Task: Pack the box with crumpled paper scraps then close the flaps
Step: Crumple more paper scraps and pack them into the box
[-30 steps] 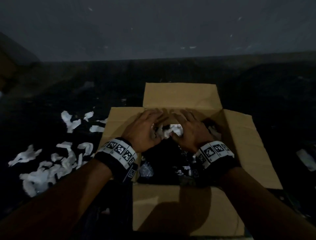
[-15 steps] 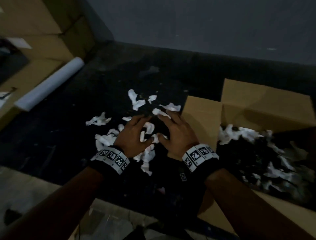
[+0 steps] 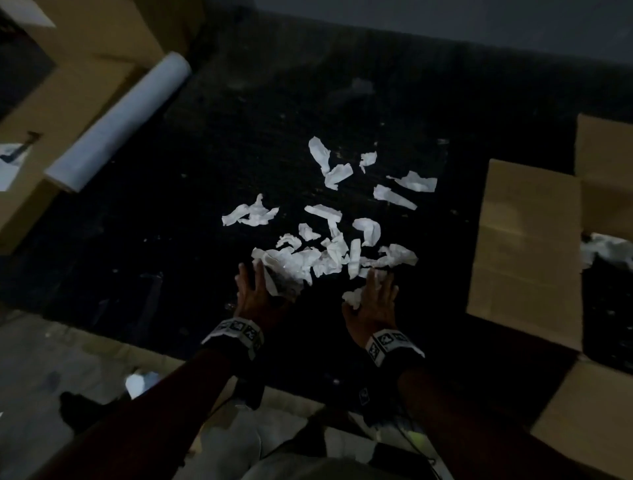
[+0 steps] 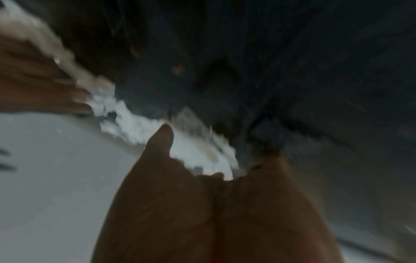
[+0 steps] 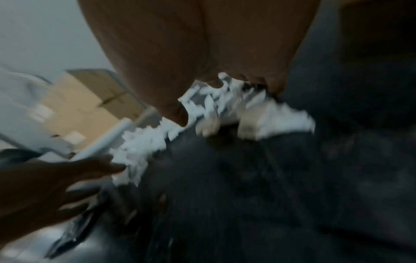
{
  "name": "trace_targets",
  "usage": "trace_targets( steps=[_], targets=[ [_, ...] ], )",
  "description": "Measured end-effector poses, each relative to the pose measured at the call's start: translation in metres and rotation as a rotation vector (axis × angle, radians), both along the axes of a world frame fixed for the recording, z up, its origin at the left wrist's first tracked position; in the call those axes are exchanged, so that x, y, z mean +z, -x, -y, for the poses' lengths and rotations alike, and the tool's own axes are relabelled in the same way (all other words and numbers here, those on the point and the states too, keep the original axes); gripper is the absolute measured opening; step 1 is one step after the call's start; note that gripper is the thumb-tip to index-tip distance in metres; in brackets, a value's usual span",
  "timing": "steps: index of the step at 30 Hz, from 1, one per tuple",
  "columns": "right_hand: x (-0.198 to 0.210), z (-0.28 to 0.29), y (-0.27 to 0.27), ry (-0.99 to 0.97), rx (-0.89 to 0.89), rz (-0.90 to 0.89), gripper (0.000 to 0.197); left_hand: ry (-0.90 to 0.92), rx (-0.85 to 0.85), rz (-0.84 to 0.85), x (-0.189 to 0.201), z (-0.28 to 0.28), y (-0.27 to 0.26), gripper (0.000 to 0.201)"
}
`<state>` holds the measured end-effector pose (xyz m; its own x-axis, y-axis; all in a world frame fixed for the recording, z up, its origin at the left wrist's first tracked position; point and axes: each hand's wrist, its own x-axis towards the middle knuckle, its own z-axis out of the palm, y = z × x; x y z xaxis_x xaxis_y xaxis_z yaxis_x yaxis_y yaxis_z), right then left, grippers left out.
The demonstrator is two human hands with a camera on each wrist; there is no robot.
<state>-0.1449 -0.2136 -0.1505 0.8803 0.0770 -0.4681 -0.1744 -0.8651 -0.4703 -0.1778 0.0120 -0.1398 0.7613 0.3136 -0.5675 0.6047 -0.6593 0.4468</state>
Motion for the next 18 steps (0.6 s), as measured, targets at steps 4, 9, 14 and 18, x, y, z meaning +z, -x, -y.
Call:
trace_targets(
  steps=[4, 9, 14, 18],
  targets=[
    [-0.009, -0.040, 0.002, -0.086, 0.162, 0.076, 0.085, -0.010, -0.266, 0.171, -0.020, 0.013, -0.013, 0.097],
    [0.001, -0.061, -0.020, -0.178, 0.252, 0.203, 0.060, 0.003, -0.471, 0.305, -0.020, 0.006, -0.041, 0.074],
    [0.015, -0.032, -0.054, -0.121, -0.050, 0.459, 0.057, -0.059, -0.110, 0.485, 0.001, -0.043, -0.072, 0.089],
    [0.003, -0.019, -0.070, 0.033, -0.291, 0.204, 0.094, -0.190, 0.016, 0.370, -0.015, -0.082, -0.099, 0.088]
  ],
)
